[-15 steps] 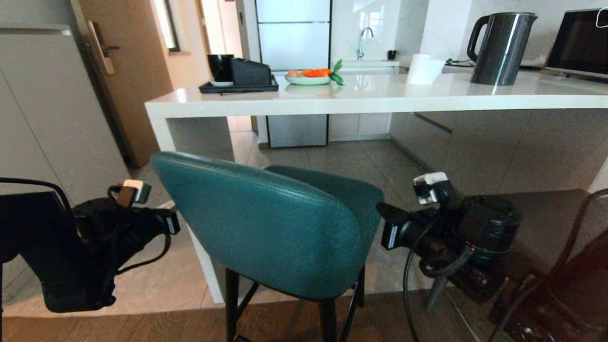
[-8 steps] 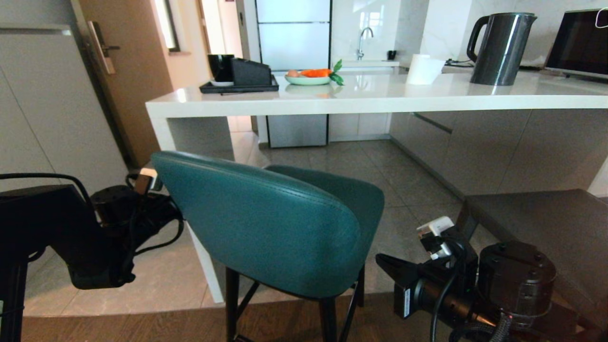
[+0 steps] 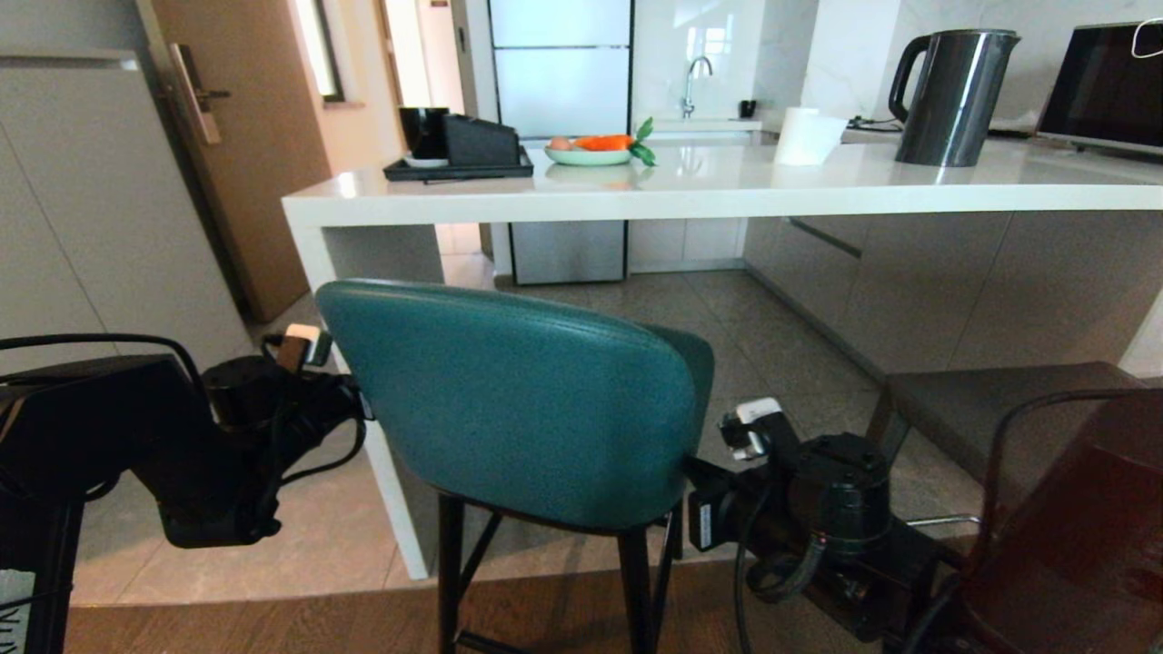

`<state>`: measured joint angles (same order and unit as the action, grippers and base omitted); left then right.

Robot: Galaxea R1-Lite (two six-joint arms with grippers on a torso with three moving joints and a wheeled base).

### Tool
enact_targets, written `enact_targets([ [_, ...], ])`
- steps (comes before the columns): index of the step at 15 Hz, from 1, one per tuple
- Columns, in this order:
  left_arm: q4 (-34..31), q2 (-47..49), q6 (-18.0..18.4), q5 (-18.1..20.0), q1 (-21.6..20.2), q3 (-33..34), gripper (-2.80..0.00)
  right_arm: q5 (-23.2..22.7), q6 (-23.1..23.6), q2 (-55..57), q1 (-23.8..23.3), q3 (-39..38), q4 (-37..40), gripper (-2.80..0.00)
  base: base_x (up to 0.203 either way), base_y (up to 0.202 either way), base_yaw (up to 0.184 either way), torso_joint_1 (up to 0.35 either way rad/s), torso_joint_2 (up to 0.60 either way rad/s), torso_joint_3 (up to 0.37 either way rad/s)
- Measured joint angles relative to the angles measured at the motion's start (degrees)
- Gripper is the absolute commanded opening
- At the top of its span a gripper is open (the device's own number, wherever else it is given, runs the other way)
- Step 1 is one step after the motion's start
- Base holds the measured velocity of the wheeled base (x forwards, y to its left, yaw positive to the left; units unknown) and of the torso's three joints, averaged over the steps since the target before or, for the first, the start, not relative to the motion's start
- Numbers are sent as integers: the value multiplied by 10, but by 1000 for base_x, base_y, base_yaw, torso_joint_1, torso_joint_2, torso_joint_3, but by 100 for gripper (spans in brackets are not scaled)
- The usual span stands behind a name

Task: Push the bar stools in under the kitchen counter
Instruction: Push the blue chair back under the dining table

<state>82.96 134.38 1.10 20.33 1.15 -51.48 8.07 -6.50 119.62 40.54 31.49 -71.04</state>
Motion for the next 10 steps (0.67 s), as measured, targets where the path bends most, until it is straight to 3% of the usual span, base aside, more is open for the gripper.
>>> enact_targets([
  [4, 4, -1, 1, 5, 3, 8, -280, -15, 3, 68, -27, 48, 2, -280, 0, 0, 0, 0, 0, 0],
  [10, 8, -2, 1, 3, 42, 17, -280, -17, 18, 84, -103, 88, 11, -280, 0, 0, 0, 0, 0, 0],
])
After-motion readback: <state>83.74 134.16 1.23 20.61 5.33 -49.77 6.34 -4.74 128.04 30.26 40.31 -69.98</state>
